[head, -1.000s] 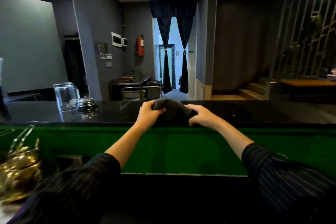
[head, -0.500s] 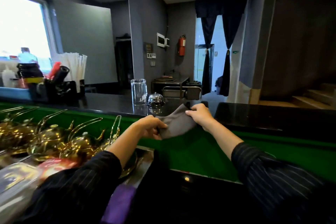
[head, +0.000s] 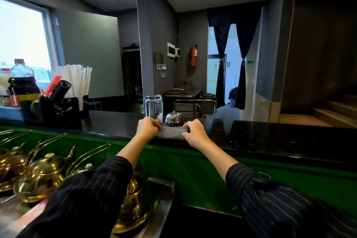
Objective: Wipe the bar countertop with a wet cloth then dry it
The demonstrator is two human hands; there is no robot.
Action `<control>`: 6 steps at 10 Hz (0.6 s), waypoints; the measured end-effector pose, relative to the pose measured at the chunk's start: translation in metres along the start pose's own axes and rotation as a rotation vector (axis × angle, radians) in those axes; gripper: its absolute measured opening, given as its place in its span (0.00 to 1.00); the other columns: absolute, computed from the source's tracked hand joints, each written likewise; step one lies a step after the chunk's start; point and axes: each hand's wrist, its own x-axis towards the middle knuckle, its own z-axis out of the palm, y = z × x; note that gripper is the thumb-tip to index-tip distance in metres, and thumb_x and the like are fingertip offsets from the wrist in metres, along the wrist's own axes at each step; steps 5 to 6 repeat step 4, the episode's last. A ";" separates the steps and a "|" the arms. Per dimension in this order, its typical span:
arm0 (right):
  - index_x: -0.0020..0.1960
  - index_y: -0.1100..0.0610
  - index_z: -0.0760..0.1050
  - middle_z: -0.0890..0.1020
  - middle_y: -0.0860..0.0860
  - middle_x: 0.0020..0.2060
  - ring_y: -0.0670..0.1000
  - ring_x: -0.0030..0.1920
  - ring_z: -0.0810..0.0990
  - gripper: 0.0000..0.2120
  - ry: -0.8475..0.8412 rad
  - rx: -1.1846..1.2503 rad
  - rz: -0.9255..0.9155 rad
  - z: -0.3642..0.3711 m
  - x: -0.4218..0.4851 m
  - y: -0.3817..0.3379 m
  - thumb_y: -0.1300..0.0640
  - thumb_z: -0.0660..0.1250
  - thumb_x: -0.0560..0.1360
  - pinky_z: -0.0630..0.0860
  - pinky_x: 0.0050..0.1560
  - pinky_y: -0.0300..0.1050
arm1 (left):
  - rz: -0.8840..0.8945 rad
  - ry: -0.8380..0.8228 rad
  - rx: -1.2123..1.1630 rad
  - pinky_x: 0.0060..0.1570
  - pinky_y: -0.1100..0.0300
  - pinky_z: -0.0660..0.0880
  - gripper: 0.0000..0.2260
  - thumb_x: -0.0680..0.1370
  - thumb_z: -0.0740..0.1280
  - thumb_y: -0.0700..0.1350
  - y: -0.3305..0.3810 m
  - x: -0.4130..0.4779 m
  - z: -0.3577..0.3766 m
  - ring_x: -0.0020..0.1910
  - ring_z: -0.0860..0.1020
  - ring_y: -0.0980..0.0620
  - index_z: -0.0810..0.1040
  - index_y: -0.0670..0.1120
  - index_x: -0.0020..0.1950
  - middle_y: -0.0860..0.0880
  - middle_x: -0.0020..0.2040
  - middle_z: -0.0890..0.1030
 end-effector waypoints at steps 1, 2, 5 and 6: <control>0.57 0.61 0.76 0.73 0.55 0.61 0.58 0.64 0.67 0.15 -0.027 -0.335 -0.124 0.012 -0.004 0.002 0.56 0.54 0.82 0.65 0.62 0.56 | 0.067 -0.044 0.216 0.63 0.50 0.70 0.16 0.78 0.58 0.37 -0.016 0.008 0.010 0.62 0.72 0.41 0.81 0.49 0.59 0.41 0.60 0.79; 0.56 0.59 0.74 0.76 0.54 0.60 0.56 0.66 0.67 0.16 -0.068 -0.496 -0.169 0.015 -0.009 0.003 0.55 0.49 0.83 0.60 0.66 0.64 | 0.068 -0.046 0.366 0.61 0.47 0.66 0.18 0.80 0.56 0.41 -0.018 0.007 0.011 0.64 0.67 0.42 0.77 0.55 0.63 0.42 0.61 0.77; 0.76 0.56 0.58 0.63 0.52 0.76 0.59 0.72 0.67 0.23 -0.195 -0.418 -0.128 -0.001 -0.025 0.002 0.48 0.48 0.84 0.52 0.70 0.71 | 0.015 0.025 0.425 0.60 0.47 0.64 0.15 0.76 0.58 0.42 0.005 -0.015 0.004 0.64 0.68 0.41 0.78 0.47 0.60 0.42 0.58 0.78; 0.76 0.56 0.58 0.63 0.52 0.76 0.59 0.72 0.67 0.23 -0.195 -0.418 -0.128 -0.001 -0.025 0.002 0.48 0.48 0.84 0.52 0.70 0.71 | 0.015 0.025 0.425 0.60 0.47 0.64 0.15 0.76 0.58 0.42 0.005 -0.015 0.004 0.64 0.68 0.41 0.78 0.47 0.60 0.42 0.58 0.78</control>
